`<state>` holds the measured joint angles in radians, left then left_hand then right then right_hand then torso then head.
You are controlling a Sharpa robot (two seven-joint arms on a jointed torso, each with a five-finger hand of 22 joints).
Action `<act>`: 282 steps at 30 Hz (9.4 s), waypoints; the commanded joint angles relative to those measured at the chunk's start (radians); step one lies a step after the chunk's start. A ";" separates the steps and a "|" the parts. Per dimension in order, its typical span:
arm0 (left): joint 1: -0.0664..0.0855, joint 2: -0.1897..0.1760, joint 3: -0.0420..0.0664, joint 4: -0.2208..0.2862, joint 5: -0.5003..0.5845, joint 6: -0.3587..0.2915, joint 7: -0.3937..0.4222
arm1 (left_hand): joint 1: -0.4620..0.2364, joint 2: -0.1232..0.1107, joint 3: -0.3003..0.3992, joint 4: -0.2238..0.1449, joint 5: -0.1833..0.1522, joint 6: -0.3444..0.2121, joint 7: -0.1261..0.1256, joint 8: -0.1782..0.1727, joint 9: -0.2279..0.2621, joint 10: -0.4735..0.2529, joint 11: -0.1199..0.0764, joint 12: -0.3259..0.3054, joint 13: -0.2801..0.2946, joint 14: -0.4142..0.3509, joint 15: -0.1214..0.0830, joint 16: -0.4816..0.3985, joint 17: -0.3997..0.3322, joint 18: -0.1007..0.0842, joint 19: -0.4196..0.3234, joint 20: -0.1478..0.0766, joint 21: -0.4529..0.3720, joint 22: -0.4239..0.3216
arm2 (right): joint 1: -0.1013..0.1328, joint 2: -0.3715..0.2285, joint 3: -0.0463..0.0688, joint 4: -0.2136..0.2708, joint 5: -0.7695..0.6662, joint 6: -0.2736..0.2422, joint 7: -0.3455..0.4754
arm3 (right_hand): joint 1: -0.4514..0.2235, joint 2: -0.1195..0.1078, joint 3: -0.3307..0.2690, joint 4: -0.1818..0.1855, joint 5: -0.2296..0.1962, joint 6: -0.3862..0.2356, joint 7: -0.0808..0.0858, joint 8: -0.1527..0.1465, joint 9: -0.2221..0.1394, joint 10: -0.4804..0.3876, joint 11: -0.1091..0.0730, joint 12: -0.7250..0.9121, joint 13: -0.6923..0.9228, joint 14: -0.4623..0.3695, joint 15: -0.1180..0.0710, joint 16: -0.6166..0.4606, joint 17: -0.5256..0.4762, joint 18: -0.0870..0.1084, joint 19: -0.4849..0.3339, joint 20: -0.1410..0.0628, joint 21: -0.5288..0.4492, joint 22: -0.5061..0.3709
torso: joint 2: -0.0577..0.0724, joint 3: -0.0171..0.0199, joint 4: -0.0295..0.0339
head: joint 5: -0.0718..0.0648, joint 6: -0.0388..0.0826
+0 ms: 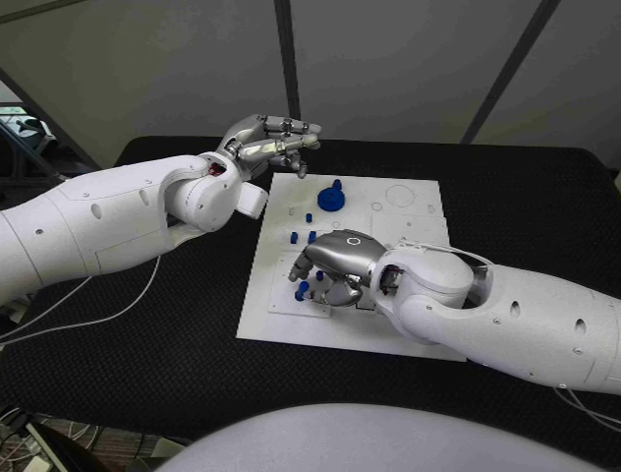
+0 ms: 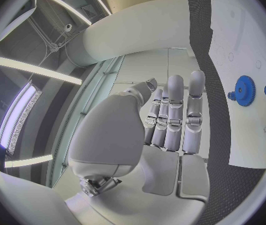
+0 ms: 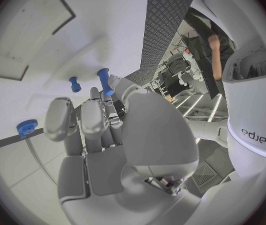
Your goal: Assemble the parts on the task board
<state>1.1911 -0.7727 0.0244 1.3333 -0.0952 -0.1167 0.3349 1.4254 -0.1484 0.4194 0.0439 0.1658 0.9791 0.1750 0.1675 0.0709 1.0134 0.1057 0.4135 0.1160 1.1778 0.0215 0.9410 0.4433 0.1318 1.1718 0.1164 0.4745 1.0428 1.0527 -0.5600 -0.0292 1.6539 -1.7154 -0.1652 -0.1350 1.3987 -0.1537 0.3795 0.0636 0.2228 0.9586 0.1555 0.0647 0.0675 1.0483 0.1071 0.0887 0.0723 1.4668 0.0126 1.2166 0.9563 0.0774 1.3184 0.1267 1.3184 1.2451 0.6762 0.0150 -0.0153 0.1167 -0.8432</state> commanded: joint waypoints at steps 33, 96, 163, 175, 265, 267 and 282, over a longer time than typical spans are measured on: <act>0.001 -0.003 0.000 -0.005 0.003 0.013 -0.003 | -0.004 0.011 -0.007 -0.001 0.002 0.003 0.004 0.004 -0.002 -0.005 0.000 0.007 0.000 -0.008 0.001 -0.004 -0.002 0.051 -0.008 0.002 -0.005 -0.002 | 0.003 -0.199 0.009 0.139 0.108 -0.232 0.036 | -0.011 0.012 -0.027 0.012 0.047 0.042 0.007 0.030 0.015 0.093 -0.017 0.090 0.011 0.002 -0.006 0.001 -0.001 0.002 0.024 -0.012 0.015 0.026 | -0.002 -0.0008 -0.0038 | -0.031 0.022; -0.004 -0.027 -0.006 0.023 0.003 0.003 0.014 | -0.003 0.012 -0.008 -0.002 0.002 0.003 0.003 0.005 -0.002 -0.006 -0.001 0.008 0.000 -0.009 0.001 -0.004 -0.004 0.051 -0.007 0.002 -0.007 -0.004 | -0.045 -0.474 0.028 0.247 0.207 -0.051 -0.386 | -0.169 0.056 -0.457 0.228 0.167 0.049 -0.057 0.223 0.157 0.334 -0.088 1.151 1.143 0.056 -0.060 0.224 0.346 -0.051 0.178 -0.060 0.182 0.237 | -0.010 -0.0042 -0.0227 | -0.148 0.030; -0.006 -0.024 -0.006 0.023 0.003 0.014 0.006 | -0.014 0.016 -0.015 0.004 0.002 0.001 0.004 0.006 -0.003 -0.009 0.001 0.010 -0.001 -0.009 0.002 -0.003 -0.007 0.050 -0.005 0.003 -0.012 -0.009 | -0.078 -0.395 0.029 0.259 0.331 -0.221 -0.337 | -0.159 0.142 -0.516 0.229 0.316 0.091 -0.089 0.290 0.247 0.375 -0.116 1.180 1.210 0.060 -0.084 0.233 0.367 -0.056 0.192 -0.081 0.196 0.257 | -0.010 -0.0065 -0.0206 | -0.141 0.038; -0.006 -0.027 -0.006 0.027 0.003 0.014 0.004 | -0.019 0.018 -0.017 0.008 0.003 0.001 0.004 0.007 -0.003 -0.011 0.001 0.011 -0.001 -0.009 0.003 -0.003 -0.009 0.050 -0.005 0.004 -0.014 -0.012 | -0.078 -0.358 0.029 0.236 0.348 -0.188 -0.352 | -0.201 0.156 -0.540 0.229 0.296 0.100 -0.096 0.298 0.269 0.380 -0.122 1.176 1.211 0.061 -0.088 0.236 0.372 -0.057 0.196 -0.086 0.199 0.262 | -0.009 -0.0054 -0.0237 | -0.135 0.037; -0.012 -0.031 -0.007 0.024 0.003 0.016 -0.002 | -0.017 0.022 -0.017 0.008 0.004 -0.002 0.004 0.007 -0.003 -0.014 0.001 0.012 -0.002 -0.009 0.002 -0.002 -0.011 0.051 -0.004 0.004 -0.018 -0.015 | -0.069 -0.594 0.031 0.305 0.259 -0.212 -0.303 | 0.058 0.212 -0.529 0.155 0.202 0.061 -0.060 0.141 0.261 0.342 -0.095 1.058 1.159 0.055 -0.066 0.215 0.345 -0.050 0.175 -0.066 0.177 0.242 | -0.018 -0.0023 -0.0337 | -0.154 0.036; -0.013 -0.033 -0.008 0.026 0.003 0.016 -0.002 | -0.017 0.022 -0.017 0.008 0.004 -0.002 0.004 0.007 -0.003 -0.014 0.001 0.012 -0.002 -0.009 0.002 -0.002 -0.011 0.051 -0.004 0.004 -0.018 -0.015 | -0.069 -0.602 0.031 0.303 0.240 -0.197 -0.321 | 0.055 0.205 -0.532 0.164 0.195 0.078 -0.062 0.134 0.254 0.345 -0.096 1.057 1.159 0.055 -0.067 0.215 0.346 -0.051 0.176 -0.066 0.177 0.243 | -0.017 -0.0014 -0.0341 | -0.158 0.037; -0.016 -0.036 -0.008 0.031 0.003 0.018 -0.002 | -0.015 0.022 -0.017 0.007 0.003 -0.002 0.004 0.007 -0.003 -0.014 0.001 0.013 -0.002 -0.010 0.002 -0.002 -0.011 0.051 -0.003 0.004 -0.019 -0.016 | -0.070 -0.573 0.031 0.280 0.203 -0.087 -0.400 | -0.041 0.147 -0.607 0.227 0.152 0.111 -0.064 0.113 0.238 0.341 -0.095 1.031 1.144 0.055 -0.067 0.215 0.349 -0.049 0.170 -0.067 0.170 0.236 | -0.018 -0.0028 -0.0312 | -0.172 0.038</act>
<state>1.1738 -0.8077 0.0156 1.3612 -0.0949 -0.1081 0.3287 1.4109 -0.1339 0.4057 0.0521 0.1658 0.9791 0.1750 0.1713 0.0685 1.0067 0.1058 0.4220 0.1153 1.1742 0.0250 0.9410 0.4335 0.1318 1.1718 0.1164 0.4591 1.0276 0.9819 -1.1347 0.0014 1.9356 -1.4878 -0.2985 -0.5024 1.3648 -0.0078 -0.2220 0.2900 0.3771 1.0668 0.0919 0.1805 0.3068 1.3935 0.0125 1.1246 1.2153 1.4632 -0.0556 1.4287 1.3036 0.0384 1.4636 0.0538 1.4945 1.3078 0.6587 0.0128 -0.0492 -0.0554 -0.8037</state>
